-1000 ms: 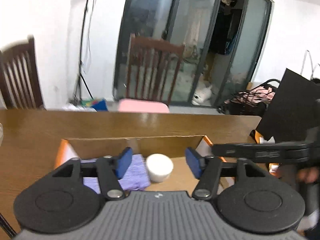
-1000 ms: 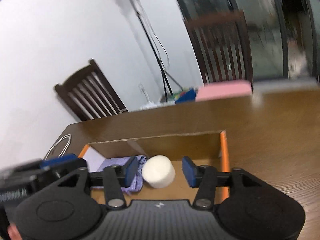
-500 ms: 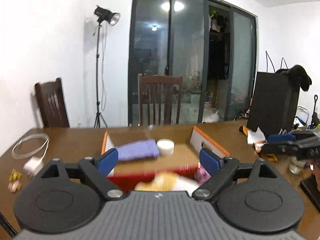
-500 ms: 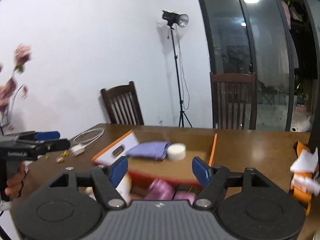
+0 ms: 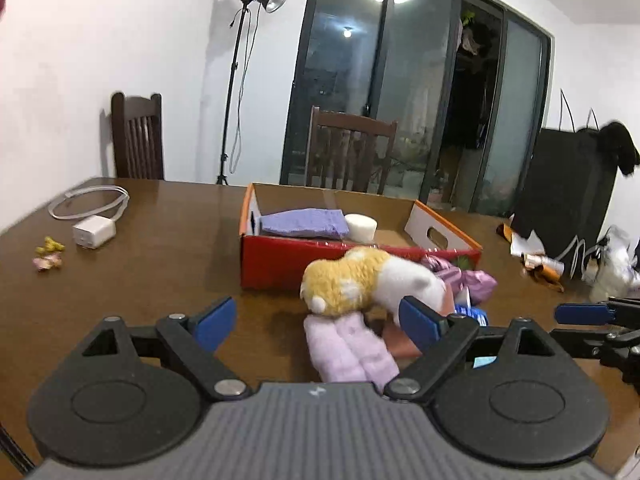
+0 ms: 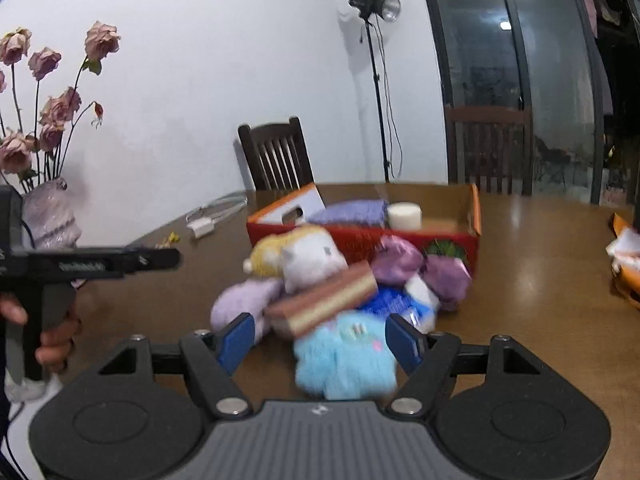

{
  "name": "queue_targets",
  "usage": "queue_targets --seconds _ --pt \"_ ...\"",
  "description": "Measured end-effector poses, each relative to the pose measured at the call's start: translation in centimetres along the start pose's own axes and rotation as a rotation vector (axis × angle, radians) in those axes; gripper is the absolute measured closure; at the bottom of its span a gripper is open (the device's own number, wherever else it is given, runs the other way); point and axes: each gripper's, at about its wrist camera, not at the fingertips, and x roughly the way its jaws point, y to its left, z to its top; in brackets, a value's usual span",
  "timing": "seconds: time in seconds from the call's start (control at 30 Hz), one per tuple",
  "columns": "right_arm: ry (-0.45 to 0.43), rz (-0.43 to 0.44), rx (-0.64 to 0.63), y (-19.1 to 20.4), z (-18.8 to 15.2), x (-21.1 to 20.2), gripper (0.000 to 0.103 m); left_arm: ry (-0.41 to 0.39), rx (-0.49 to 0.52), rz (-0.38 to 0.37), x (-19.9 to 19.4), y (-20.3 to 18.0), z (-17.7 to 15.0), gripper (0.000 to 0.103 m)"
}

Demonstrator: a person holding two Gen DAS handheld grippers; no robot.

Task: Organize soft objects
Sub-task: 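Grasp the yellow-white plush toy with the right gripper, then carry the yellow-white plush into the box and open the right gripper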

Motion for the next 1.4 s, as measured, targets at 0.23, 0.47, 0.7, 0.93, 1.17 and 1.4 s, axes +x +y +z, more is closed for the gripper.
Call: queue_targets --seconds 0.23,0.47,0.7,0.93,1.17,1.4 --pt "0.031 -0.027 -0.137 2.0 3.6 8.8 0.033 0.060 -0.118 -0.091 8.4 2.0 1.1 0.032" --pt "0.105 -0.051 -0.153 2.4 4.2 15.0 0.040 0.130 -0.223 -0.203 11.4 3.4 0.6 0.055" --pt "0.005 -0.072 -0.121 3.0 4.3 11.8 0.048 0.032 -0.204 -0.254 7.3 1.8 2.0 0.057" --pt "-0.018 -0.006 -0.057 5.7 -0.3 2.5 0.050 0.046 -0.153 -0.313 -0.3 -1.3 -1.1 0.056" --pt "0.093 -0.039 -0.033 6.2 -7.2 -1.1 0.055 0.147 -0.142 -0.294 -2.3 -3.2 -6.6 0.057" --pt "0.062 0.002 -0.011 6.4 -7.5 -2.7 0.048 0.130 -0.134 -0.268 -3.5 -3.0 -7.3 0.048"
